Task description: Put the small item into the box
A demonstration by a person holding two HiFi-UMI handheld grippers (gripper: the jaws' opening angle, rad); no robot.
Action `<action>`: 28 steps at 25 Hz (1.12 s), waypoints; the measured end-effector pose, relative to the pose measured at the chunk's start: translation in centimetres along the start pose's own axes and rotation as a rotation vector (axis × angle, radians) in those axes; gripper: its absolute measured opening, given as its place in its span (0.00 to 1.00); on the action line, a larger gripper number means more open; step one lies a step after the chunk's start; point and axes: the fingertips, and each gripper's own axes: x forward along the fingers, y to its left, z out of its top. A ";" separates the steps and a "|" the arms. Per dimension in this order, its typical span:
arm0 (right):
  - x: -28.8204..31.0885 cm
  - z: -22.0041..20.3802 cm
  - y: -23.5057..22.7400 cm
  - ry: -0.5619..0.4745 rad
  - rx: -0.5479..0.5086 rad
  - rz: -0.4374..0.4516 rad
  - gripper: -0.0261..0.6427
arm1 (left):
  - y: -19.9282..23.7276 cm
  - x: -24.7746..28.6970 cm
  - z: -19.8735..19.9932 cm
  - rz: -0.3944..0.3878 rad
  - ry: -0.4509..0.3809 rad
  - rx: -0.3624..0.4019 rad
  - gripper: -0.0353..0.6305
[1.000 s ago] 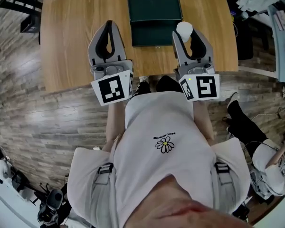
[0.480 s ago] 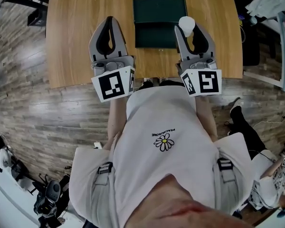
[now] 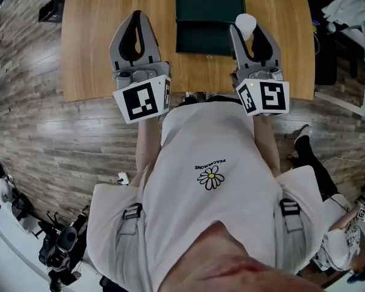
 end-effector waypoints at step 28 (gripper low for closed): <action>3.0 -26.8 4.6 1.159 -0.751 0.793 0.31 | 2.6 -2.0 -0.5 0.076 0.017 0.053 0.08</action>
